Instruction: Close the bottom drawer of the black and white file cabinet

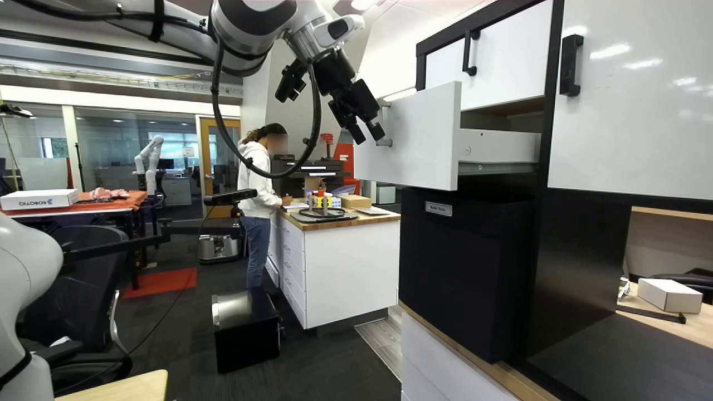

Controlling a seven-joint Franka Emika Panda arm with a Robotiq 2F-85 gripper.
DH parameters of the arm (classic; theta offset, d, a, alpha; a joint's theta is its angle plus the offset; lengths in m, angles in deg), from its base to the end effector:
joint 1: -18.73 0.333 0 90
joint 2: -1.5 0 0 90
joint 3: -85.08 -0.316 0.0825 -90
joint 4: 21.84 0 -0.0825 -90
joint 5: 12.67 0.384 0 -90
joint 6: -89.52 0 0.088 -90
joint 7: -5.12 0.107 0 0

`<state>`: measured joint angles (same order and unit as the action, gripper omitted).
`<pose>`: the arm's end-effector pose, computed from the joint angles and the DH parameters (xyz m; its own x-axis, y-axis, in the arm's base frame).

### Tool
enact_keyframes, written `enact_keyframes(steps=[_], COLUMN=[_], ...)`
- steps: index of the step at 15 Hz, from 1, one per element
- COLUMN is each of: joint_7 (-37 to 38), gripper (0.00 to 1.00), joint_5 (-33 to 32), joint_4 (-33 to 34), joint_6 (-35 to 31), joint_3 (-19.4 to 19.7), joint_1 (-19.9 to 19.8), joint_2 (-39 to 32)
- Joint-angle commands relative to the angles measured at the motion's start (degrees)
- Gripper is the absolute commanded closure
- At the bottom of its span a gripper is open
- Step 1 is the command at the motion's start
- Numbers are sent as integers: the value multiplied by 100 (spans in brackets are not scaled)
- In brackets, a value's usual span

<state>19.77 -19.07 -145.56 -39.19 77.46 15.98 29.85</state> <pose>0.4439 0.0479 0.6535 0.8209 -0.0922 0.5635 -0.1330 -0.9906 0.0318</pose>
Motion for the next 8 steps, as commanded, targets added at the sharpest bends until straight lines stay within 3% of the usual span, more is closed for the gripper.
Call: enact_keyframes(steps=[1,8], joint_7=[71,-132], gripper=[33,79], joint_5=[-177,-269], joint_4=[112,14], joint_6=[-136,-401], joint_3=[-35,67], joint_1=[-25,4], joint_2=[-58,38])
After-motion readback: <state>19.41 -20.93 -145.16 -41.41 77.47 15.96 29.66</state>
